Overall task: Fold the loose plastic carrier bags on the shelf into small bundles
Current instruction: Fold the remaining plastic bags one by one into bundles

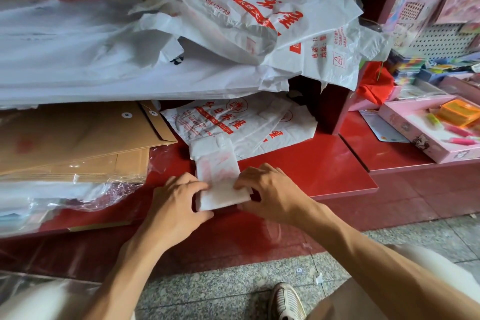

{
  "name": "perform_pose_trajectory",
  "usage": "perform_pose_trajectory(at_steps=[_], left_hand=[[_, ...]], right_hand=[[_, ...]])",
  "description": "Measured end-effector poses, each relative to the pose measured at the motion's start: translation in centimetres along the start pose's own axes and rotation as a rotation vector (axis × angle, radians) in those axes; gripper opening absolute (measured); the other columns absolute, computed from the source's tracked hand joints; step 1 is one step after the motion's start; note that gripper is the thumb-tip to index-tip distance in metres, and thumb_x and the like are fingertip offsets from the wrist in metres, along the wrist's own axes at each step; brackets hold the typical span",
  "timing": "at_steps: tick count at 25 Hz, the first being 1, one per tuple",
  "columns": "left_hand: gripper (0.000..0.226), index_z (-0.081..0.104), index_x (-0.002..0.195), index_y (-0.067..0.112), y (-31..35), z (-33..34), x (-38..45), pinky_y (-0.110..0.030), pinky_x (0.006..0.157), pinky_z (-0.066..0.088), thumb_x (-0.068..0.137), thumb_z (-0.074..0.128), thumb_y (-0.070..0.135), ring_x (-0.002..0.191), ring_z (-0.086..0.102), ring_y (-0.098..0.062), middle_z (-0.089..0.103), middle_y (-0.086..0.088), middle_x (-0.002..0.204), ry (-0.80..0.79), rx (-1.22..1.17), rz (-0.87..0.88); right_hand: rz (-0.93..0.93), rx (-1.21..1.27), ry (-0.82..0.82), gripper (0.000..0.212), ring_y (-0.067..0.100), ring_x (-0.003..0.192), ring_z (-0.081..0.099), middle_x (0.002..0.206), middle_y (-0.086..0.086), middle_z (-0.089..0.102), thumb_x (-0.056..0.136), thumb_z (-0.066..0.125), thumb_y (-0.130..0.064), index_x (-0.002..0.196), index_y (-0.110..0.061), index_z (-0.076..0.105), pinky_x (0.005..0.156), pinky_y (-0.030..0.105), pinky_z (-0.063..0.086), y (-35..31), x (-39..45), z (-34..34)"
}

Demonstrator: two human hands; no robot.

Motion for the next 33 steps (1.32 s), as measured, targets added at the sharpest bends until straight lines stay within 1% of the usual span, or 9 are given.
perform_pose_trajectory(at_steps=[3,6,8,14,16,21,26,30,33], left_hand=[[0.023,0.065,0.079,0.023,-0.6,-1.0,0.1,-0.031,0.062,0.037,0.087,0.066,0.044,0.075,0.057,-0.015,0.058,0.009,0.078,0.069,-0.222,-0.122],[0.049,0.051,0.057,0.012,-0.6,-1.3,-0.1,-0.033,0.051,0.029,0.089,0.06,0.048,0.054,0.049,-0.023,0.043,0.002,0.05,0.098,-0.185,-0.193],[0.055,0.042,0.052,0.012,-0.4,-1.4,-0.2,-0.034,0.051,0.031,0.086,0.062,0.05,0.052,0.05,-0.028,0.042,0.0,0.045,0.153,-0.14,-0.193],[0.034,0.051,0.065,0.016,-1.2,-1.8,0.1,-0.035,0.06,0.041,0.09,0.058,0.038,0.071,0.064,-0.034,0.058,-0.003,0.061,0.269,-0.049,-0.215],[0.019,0.059,0.093,0.025,0.1,-2.1,0.2,-0.037,0.074,0.047,0.086,0.059,0.042,0.086,0.061,-0.021,0.063,0.008,0.093,0.305,-0.029,-0.054],[0.09,0.036,0.139,0.049,1.6,0.6,0.1,-0.035,0.104,0.035,0.059,0.056,0.087,0.122,0.039,-0.001,0.046,0.026,0.126,-0.152,-0.267,0.083],[0.049,0.047,0.136,0.037,-0.7,0.1,0.9,-0.035,0.086,0.049,0.09,0.063,0.037,0.092,0.064,-0.015,0.069,0.01,0.099,0.141,-0.414,-0.127],[0.03,0.066,0.112,0.033,-1.1,0.2,0.7,-0.042,0.091,0.038,0.087,0.064,0.048,0.108,0.047,-0.021,0.052,0.012,0.112,0.194,-0.03,-0.181],[0.013,0.064,0.098,0.034,-0.7,0.1,0.5,-0.042,0.092,0.038,0.086,0.068,0.039,0.106,0.047,-0.017,0.051,0.019,0.106,0.151,-0.098,-0.133]], right_hand=[[0.194,0.411,0.055,0.034,0.009,0.048,0.039,0.058,0.004,0.054,0.092,0.063,-0.035,0.078,-0.003,0.063,0.047,0.024,0.031,1.5,0.5,-0.5],[0.279,0.367,0.086,0.022,0.006,0.049,0.044,0.064,-0.006,0.057,0.088,0.067,-0.03,0.098,-0.012,0.059,0.048,0.023,0.033,1.7,0.3,-0.1],[0.283,0.213,0.123,0.042,0.01,0.069,0.054,0.087,-0.008,0.06,0.085,0.067,-0.031,0.119,-0.022,0.046,0.058,0.027,0.042,1.4,0.2,0.2],[-0.063,-0.173,-0.091,0.062,0.017,0.116,0.043,0.144,-0.012,0.045,0.086,0.057,-0.058,0.141,-0.032,0.045,0.094,0.037,0.04,-0.9,0.1,1.3],[-0.067,-0.213,-0.075,0.058,0.018,0.112,0.046,0.139,-0.011,0.05,0.083,0.063,-0.05,0.136,-0.03,0.051,0.091,0.037,0.042,-0.9,-0.1,1.5],[0.1,0.265,0.092,0.021,0.021,0.073,0.06,0.085,0.0,0.07,0.09,0.055,-0.03,0.089,-0.014,0.068,0.072,0.038,0.046,0.6,0.5,0.1],[0.417,0.396,0.126,0.02,0.018,0.063,0.056,0.077,0.001,0.062,0.085,0.063,-0.023,0.101,-0.014,0.056,0.054,0.032,0.042,2.6,0.1,-0.3],[0.377,0.054,-0.036,0.05,0.027,0.108,0.054,0.124,0.004,0.052,0.088,0.06,-0.035,0.135,-0.02,0.049,0.089,0.039,0.048,1.6,0.6,0.7],[0.315,0.033,-0.161,0.039,0.023,0.11,0.045,0.122,0.001,0.046,0.086,0.061,-0.038,0.122,-0.023,0.054,0.091,0.037,0.044,1.0,1.1,1.0]])
Point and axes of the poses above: each hand's wrist, its own x-axis towards the middle knuckle, its own z-axis out of the palm, y = z × x, the point moved 8 cm from there along x, towards the middle knuckle
